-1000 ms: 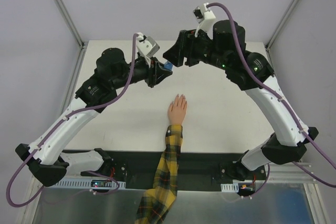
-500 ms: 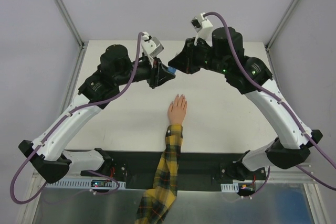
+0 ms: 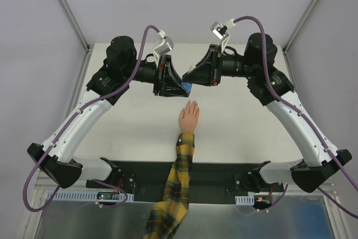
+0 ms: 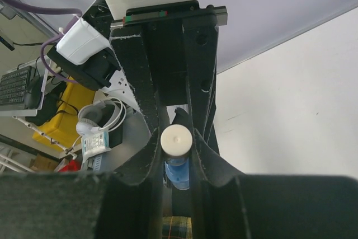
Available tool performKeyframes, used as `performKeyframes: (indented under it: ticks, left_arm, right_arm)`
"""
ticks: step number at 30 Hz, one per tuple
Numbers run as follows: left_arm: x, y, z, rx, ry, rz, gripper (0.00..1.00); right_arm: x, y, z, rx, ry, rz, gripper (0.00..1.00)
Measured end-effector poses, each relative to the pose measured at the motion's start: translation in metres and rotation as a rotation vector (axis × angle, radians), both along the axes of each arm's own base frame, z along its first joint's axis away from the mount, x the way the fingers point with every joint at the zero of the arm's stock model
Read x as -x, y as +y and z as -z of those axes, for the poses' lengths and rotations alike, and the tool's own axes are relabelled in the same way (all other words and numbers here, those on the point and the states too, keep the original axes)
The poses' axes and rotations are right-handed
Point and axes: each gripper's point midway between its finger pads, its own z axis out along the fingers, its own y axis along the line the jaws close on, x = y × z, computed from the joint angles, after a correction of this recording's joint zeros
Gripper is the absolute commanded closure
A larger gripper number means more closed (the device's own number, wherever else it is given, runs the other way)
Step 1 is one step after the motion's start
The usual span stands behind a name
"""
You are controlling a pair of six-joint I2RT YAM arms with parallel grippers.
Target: Paint the nails
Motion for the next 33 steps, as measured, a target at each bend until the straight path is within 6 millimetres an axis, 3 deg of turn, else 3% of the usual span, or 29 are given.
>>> performKeyframes:
  ticks: [11,22,29,33]
  left_arm:
    - [-0.004,-0.001,-0.005,0.017,-0.031,-0.017,1.00]
    - [-0.010,0.001,-0.009,0.027,-0.073,-0.067,1.00]
    - [-0.010,0.001,-0.011,0.032,-0.085,-0.068,1.00]
    - [-0.009,0.002,-0.013,0.037,-0.096,-0.074,1.00]
  right_arm:
    - [-0.003,-0.006,-0.003,0.050,-0.024,0.065,0.87]
    - [-0.009,-0.007,-0.003,0.126,-0.073,0.137,0.56]
    - [-0.017,-0.011,0.003,0.163,-0.066,0.191,0.28]
    - [-0.019,-0.012,0.006,0.173,-0.066,0.202,0.18]
